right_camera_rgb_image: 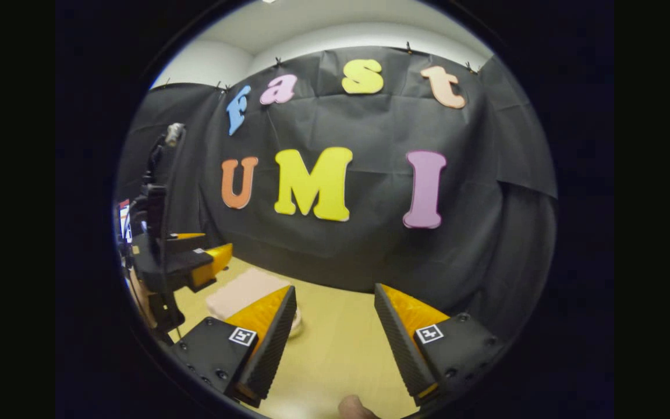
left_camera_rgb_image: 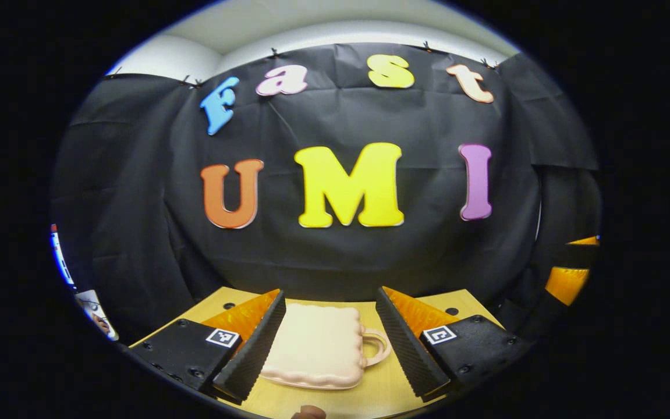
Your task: First open the suitcase, pack the skin care products into it, and then close the suitcase.
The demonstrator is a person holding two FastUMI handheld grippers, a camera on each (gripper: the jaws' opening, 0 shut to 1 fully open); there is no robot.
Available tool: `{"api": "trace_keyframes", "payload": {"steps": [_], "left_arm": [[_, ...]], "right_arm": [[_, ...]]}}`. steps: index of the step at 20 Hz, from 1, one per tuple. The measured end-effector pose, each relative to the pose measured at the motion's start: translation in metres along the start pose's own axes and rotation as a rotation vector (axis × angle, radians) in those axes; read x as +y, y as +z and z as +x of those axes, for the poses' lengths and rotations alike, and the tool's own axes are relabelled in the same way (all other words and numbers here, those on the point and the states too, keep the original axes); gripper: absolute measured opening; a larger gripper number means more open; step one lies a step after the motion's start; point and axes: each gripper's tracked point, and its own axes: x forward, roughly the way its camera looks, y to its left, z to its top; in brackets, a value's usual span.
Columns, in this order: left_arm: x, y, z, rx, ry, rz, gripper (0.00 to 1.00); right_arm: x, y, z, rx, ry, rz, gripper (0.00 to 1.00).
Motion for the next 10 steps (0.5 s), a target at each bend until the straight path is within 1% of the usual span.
{"api": "trace_keyframes", "payload": {"steps": [1, 3, 4, 5, 6, 8, 9, 10], "left_arm": [[0.014, 0.007, -0.014, -0.017, 0.017, -0.01, 0.99], [0.033, 0.007, -0.036, -0.027, 0.011, -0.017, 0.98], [0.047, -0.002, -0.044, -0.009, 0.028, -0.007, 0.99], [0.068, -0.02, -0.058, 0.021, 0.04, -0.03, 0.99], [0.074, -0.027, -0.065, 0.029, 0.033, -0.059, 0.99], [0.09, -0.034, -0.074, 0.037, 0.031, -0.108, 0.99], [0.096, -0.038, -0.078, 0.042, 0.027, -0.12, 1.0], [0.104, -0.04, -0.08, 0.039, 0.022, -0.126, 0.99]], "right_arm": [[0.011, 0.005, -0.003, -0.014, 0.003, 0.001, 0.81], [0.032, 0.008, -0.014, -0.027, 0.018, -0.003, 0.8], [0.043, 0.006, -0.015, -0.02, 0.018, -0.01, 0.8], [0.061, -0.004, -0.016, 0.007, 0.029, -0.011, 0.81], [0.075, -0.007, -0.018, 0.011, 0.036, -0.011, 0.81], [0.09, -0.01, -0.021, 0.019, 0.025, -0.021, 0.81], [0.098, -0.013, -0.023, 0.027, 0.024, -0.015, 0.81], [0.113, -0.015, -0.026, 0.031, 0.028, -0.012, 0.8]]}}
